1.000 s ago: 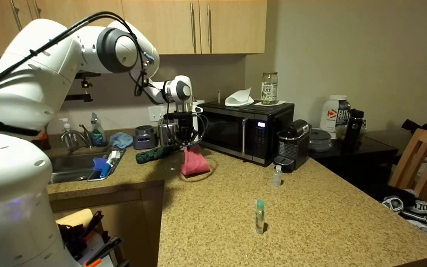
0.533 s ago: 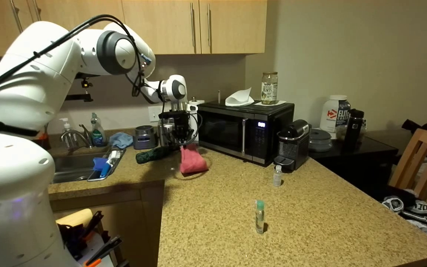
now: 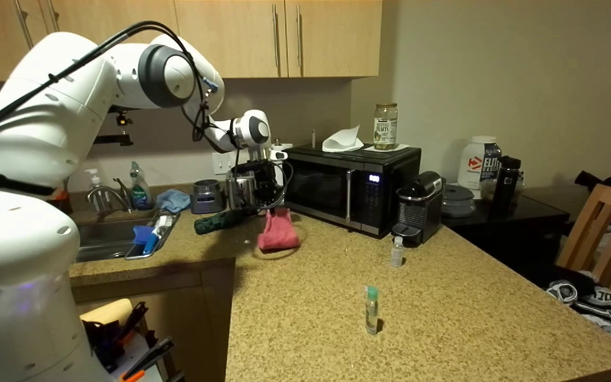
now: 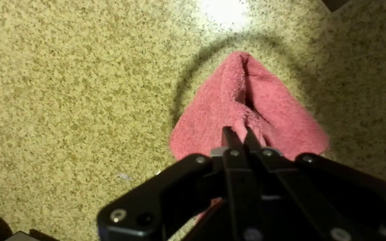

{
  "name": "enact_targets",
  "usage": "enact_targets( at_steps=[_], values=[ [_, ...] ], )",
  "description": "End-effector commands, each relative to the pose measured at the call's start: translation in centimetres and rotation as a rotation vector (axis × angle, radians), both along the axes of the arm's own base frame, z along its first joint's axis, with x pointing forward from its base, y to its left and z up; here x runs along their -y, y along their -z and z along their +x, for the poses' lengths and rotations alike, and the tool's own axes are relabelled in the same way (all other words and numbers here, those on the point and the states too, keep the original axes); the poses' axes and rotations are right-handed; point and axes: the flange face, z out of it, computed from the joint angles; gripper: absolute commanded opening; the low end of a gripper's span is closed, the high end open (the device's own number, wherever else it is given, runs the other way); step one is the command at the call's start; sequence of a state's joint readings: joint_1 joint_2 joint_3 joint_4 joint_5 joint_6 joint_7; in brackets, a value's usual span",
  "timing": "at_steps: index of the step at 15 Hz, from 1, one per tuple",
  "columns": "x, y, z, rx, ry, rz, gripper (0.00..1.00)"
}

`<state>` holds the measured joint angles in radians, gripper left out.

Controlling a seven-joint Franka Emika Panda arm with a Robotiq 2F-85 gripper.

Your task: Fold the pink towel in half from right to left

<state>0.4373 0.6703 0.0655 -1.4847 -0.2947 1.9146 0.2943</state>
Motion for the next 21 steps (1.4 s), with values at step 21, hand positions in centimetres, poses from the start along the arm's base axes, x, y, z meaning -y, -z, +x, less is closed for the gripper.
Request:
enact_targets(
  at_steps=[21],
  values=[
    [-4.2, -0.3, -2.4, 0.029, -0.129, -0.055, 0.09]
  ],
)
